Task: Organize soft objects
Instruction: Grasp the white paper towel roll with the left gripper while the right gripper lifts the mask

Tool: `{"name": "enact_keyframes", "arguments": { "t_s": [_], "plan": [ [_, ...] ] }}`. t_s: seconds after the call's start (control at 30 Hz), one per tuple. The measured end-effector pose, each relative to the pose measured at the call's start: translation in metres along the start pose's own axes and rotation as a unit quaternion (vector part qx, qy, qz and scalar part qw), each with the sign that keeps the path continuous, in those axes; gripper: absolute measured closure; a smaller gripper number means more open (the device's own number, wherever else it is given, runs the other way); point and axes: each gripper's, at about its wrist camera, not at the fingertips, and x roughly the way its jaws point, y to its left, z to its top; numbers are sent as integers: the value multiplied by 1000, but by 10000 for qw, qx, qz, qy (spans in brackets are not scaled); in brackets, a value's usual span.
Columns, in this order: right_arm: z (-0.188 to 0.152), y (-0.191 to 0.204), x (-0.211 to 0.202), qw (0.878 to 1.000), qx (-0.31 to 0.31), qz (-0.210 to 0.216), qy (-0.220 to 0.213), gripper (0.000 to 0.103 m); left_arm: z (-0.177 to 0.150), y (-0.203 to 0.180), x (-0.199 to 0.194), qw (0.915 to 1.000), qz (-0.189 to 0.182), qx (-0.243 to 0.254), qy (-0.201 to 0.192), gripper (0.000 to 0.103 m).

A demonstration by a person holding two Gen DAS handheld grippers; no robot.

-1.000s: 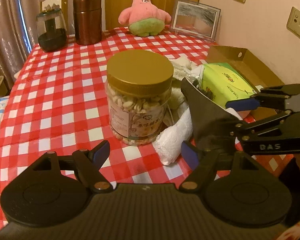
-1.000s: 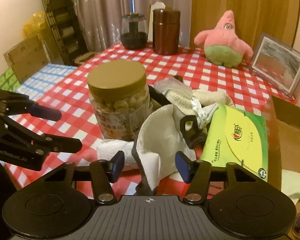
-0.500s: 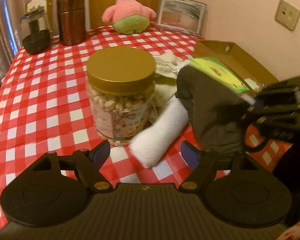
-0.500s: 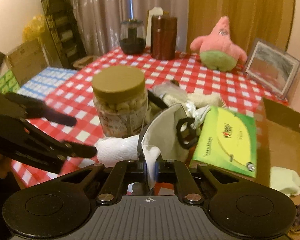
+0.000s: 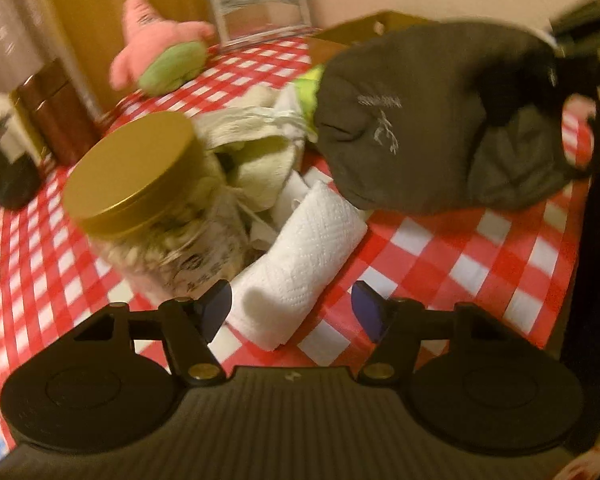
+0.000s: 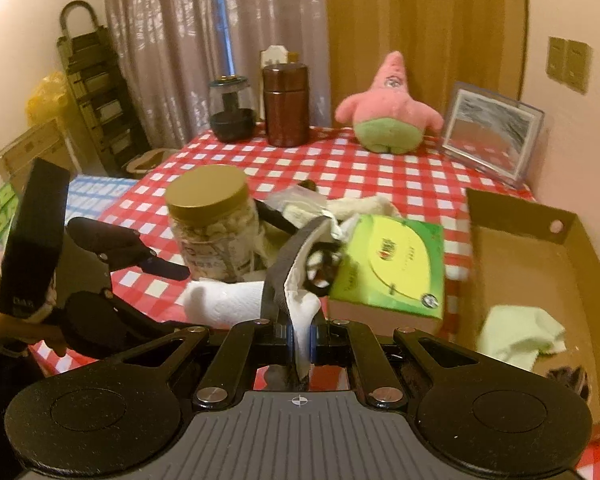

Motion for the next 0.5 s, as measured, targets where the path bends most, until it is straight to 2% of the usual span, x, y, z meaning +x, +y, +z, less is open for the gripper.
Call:
{"name": "enact_keyframes", "arguments": {
  "t_s": [0.17, 0.27, 0.4, 0.47, 0.5],
  "plan": [
    [-9, -10, -1, 9998, 186, -64, 77, 95, 0, -17, 18, 9976, 142, 681, 10, 39],
    [-14, -13, 1, 9996, 255, -77, 132, 95, 0, -28, 31, 9928, 341, 1148, 93, 39],
    [-17, -17, 1, 9992, 353, -87, 158, 96, -2, -37, 46, 9839, 600, 1664, 238, 53],
    [-18, -18, -1, 9991, 380, -85, 150, 96, -3, -39, 50, 9819, 665, 1748, 314, 58],
    [-17, -19, -1, 9991, 400, -94, 135, 96, -3, -39, 51, 9818, 677, 1741, 345, 64]
  ]
}}
